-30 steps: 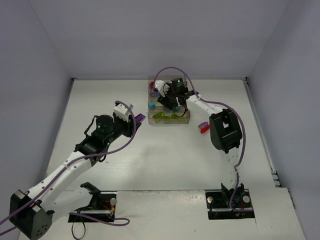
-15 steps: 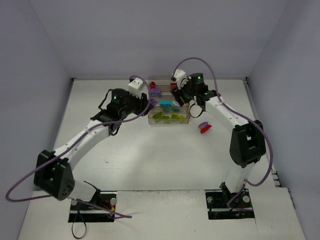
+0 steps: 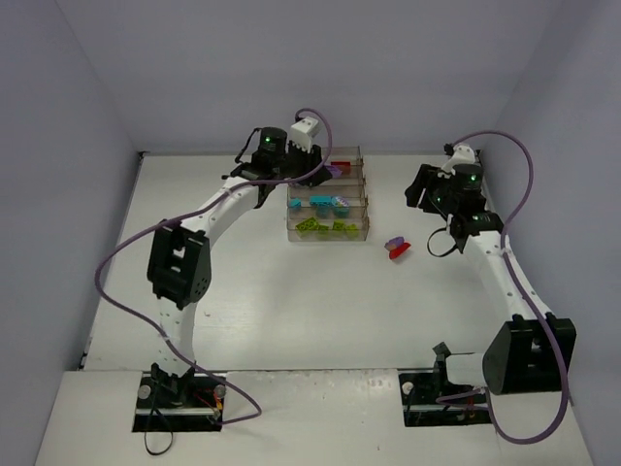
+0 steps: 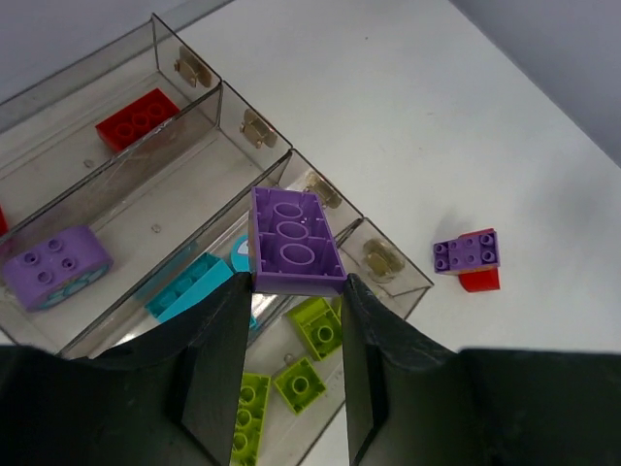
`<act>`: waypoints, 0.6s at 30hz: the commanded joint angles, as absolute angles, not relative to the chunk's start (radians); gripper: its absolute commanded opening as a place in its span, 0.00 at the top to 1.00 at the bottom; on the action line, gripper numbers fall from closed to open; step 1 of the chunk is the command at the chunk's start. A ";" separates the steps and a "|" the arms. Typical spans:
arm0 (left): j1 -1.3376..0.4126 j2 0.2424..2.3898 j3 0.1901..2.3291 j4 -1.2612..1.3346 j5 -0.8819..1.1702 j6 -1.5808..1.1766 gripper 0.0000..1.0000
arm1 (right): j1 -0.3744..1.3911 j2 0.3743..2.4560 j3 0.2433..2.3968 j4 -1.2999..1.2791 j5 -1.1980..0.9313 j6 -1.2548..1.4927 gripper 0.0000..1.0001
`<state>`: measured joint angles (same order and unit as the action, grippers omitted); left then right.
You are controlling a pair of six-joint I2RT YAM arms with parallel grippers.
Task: Sort the legos into containers by color
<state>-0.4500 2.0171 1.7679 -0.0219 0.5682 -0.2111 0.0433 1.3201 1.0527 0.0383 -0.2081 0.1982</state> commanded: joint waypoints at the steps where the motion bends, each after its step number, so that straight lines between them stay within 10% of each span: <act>1: -0.440 2.077 1.908 -0.048 0.634 -0.196 0.90 | 0.037 1.249 1.022 0.046 -0.201 0.275 0.40; 5: -0.437 2.180 2.002 -0.045 0.621 -0.216 0.90 | 0.029 1.206 0.982 0.032 -0.222 0.272 0.08; 18: -0.423 2.381 2.160 0.041 0.542 -0.314 0.90 | 0.029 1.172 0.891 0.034 -0.259 0.279 0.08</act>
